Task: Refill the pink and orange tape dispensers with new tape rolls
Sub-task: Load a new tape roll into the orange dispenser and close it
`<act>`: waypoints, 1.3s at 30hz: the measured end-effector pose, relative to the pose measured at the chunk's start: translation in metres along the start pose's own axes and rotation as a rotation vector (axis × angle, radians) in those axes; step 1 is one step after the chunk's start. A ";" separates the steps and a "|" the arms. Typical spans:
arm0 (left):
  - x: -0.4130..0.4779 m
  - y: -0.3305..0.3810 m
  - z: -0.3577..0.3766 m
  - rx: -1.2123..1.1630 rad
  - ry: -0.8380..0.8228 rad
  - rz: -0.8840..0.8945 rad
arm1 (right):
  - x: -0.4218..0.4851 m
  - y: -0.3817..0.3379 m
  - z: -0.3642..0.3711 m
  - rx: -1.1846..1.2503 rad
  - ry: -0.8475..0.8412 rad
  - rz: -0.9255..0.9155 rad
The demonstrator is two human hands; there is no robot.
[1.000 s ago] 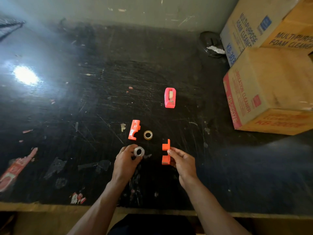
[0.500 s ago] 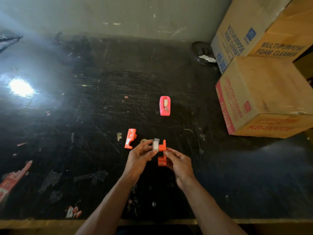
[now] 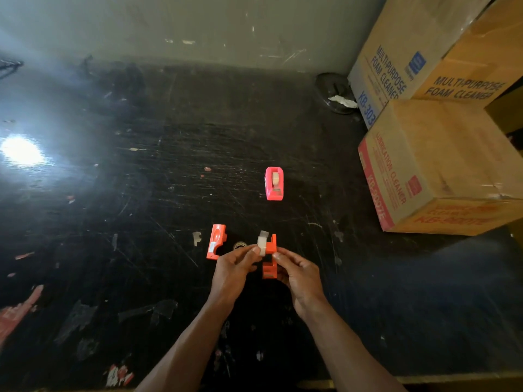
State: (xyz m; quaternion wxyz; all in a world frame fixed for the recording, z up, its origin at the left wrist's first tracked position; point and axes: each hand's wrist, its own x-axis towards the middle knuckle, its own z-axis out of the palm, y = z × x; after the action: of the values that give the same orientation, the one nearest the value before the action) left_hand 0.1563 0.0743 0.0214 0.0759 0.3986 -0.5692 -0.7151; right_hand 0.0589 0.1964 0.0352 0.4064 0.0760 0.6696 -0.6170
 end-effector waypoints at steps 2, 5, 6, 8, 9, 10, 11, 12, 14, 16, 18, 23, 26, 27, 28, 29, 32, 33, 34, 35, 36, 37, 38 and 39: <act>0.002 0.002 -0.001 0.008 0.007 0.010 | 0.001 0.001 0.002 -0.013 0.006 -0.009; 0.003 0.004 -0.004 0.031 -0.020 0.043 | 0.002 0.002 0.004 -0.005 0.012 -0.004; 0.003 0.004 -0.006 0.027 -0.028 0.044 | 0.002 0.002 0.004 -0.005 0.009 -0.004; 0.004 0.004 -0.008 0.010 -0.047 0.035 | 0.002 0.003 0.005 -0.010 0.008 -0.001; 0.005 0.004 -0.008 0.000 -0.057 0.026 | 0.003 0.003 0.006 -0.012 0.008 0.001; 0.005 0.004 -0.008 -0.011 -0.062 0.018 | 0.002 0.004 0.006 -0.013 0.008 0.001; 0.005 0.004 -0.008 -0.020 -0.064 0.016 | 0.002 0.004 0.007 -0.013 0.008 -0.001; 0.004 0.004 -0.008 -0.030 -0.063 0.019 | 0.002 0.004 0.008 -0.013 0.007 -0.003; 0.003 0.004 -0.008 -0.055 -0.067 0.024 | 0.003 0.004 0.009 -0.011 0.008 -0.001; 0.002 0.004 -0.008 -0.068 -0.073 0.029 | 0.003 0.004 0.009 -0.019 0.009 0.006; 0.002 0.003 -0.008 -0.077 -0.081 0.032 | 0.004 0.005 0.010 -0.029 0.004 0.020; 0.004 0.001 -0.012 -0.085 -0.105 0.025 | 0.004 0.004 0.009 -0.020 -0.061 0.044; 0.005 0.002 -0.013 -0.070 -0.112 0.037 | 0.004 0.002 0.008 0.012 -0.100 0.053; 0.005 0.002 -0.013 -0.065 -0.111 0.042 | 0.004 0.001 0.008 0.018 -0.104 0.053; 0.005 0.003 -0.013 -0.057 -0.113 0.047 | 0.004 0.001 0.008 0.019 -0.105 0.052; 0.006 0.003 -0.014 -0.039 -0.113 0.050 | 0.004 0.001 0.008 0.019 -0.103 0.053; 0.008 0.002 -0.016 0.028 -0.114 0.051 | 0.006 0.004 0.009 0.025 -0.077 0.057; 0.009 0.001 -0.018 0.064 -0.103 0.055 | 0.007 0.005 0.010 0.033 -0.063 0.064; 0.011 0.001 -0.021 0.100 -0.075 0.060 | 0.009 0.006 0.010 0.043 -0.045 0.073; 0.013 -0.001 -0.026 0.142 -0.026 0.065 | 0.010 0.007 0.011 0.056 -0.024 0.082; 0.016 -0.003 -0.030 0.171 0.032 0.078 | 0.012 0.007 0.011 0.068 -0.004 0.091; 0.018 -0.005 -0.036 0.212 0.100 0.098 | 0.014 0.007 0.011 0.080 0.009 0.098; 0.021 -0.007 -0.041 0.269 0.178 0.121 | 0.015 0.007 0.010 0.088 0.016 0.103; 0.024 -0.008 -0.046 0.344 0.264 0.142 | 0.017 0.007 0.010 0.092 0.019 0.103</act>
State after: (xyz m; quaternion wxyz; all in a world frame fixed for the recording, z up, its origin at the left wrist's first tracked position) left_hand 0.1731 0.0294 0.0011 0.1306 0.4547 -0.6944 -0.5422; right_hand 0.0562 0.1825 0.0204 0.4273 0.1349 0.6394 -0.6248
